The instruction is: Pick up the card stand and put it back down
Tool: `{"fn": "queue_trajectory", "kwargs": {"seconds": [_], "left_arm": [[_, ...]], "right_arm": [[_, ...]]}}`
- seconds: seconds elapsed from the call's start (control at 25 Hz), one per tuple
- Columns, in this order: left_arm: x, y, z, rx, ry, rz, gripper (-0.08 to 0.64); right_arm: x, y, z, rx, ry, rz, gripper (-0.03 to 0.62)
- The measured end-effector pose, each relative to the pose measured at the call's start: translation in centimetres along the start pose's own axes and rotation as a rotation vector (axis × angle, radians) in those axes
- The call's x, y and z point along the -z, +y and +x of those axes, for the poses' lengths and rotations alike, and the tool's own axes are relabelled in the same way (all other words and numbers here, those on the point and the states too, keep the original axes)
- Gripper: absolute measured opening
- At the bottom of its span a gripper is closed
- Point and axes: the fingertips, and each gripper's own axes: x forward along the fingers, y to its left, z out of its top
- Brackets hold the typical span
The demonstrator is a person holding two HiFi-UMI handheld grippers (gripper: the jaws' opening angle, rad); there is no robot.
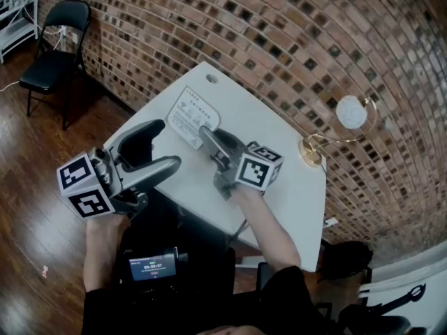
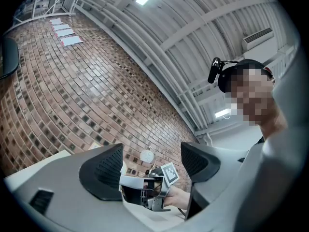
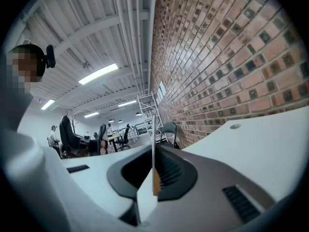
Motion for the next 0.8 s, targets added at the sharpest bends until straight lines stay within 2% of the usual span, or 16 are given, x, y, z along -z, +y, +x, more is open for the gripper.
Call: {"fn": "queue_trajectory", "kwargs": {"seconds": [0.24, 0.4, 0.52, 0.8], "left_arm": [[0.7, 0.0, 0.6, 0.006, 0.02, -0.008, 0.371], [1.4, -0.2, 1.0, 0.013, 0.038, -0.017, 0.371], [1.9, -0.1, 1.2, 0.013, 0.047, -0.022, 0.371], [3.7, 0.2, 2.2, 0.018, 0.085, -0.045, 0.371]], "right_arm": [[-3.8, 1.6, -1.7, -0.043, -0.048, -0.041, 0.025], [-5.6, 1.2, -2.7, -0.054, -0.086, -0.028, 0.025], [-7.2, 1.3, -3.6, -0.054, -0.105, -0.053, 0.025], [-8.6, 1.0, -6.0, -0.08, -0.149, -0.039, 0.025]]}}
